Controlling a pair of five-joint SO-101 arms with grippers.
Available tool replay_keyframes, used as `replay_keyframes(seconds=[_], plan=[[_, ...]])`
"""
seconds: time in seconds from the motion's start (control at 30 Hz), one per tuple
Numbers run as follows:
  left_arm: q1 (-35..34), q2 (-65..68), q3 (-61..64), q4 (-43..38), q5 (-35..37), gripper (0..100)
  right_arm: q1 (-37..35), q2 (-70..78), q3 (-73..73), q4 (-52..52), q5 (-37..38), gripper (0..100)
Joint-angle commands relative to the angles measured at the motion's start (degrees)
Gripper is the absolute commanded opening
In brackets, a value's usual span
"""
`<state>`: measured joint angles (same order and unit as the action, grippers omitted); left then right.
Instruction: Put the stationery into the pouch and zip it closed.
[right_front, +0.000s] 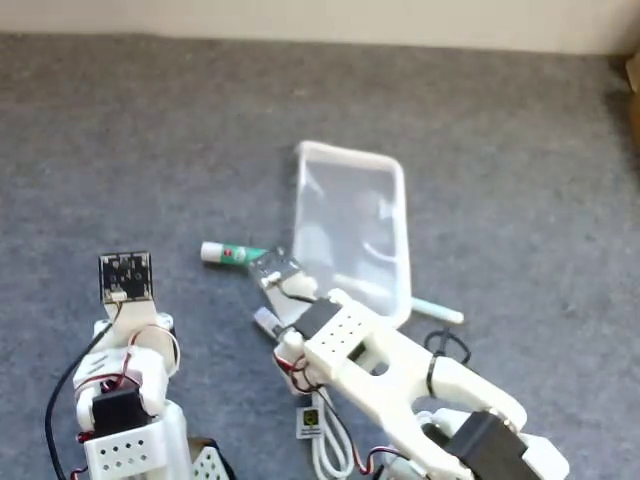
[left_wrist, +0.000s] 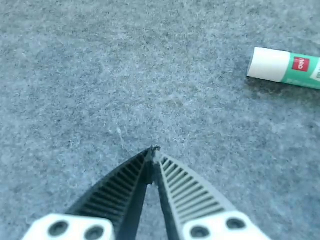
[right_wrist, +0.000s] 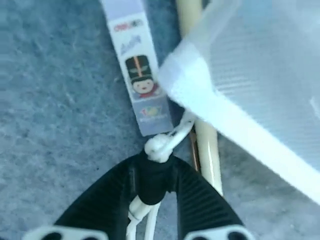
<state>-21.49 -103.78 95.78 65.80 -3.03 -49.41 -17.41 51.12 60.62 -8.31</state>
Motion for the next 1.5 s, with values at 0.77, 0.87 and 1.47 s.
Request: replay_keyframes(seconds=[0.77,0.87,1.47], plan=[[19.38,-0.40,-12.09,0.26,-0.62,3,6.64,-42.33,4.79,5.23,9.58,0.5],[21.85,-0.40,-16.75,3.96,-0.18,14,7.96,-45.93,5.58,5.23,9.58,0.5],[38.81,-0.48,-24.84,9.05,4.66,22,8.13,-53.76,9.80,2.07,24.62,0.5]])
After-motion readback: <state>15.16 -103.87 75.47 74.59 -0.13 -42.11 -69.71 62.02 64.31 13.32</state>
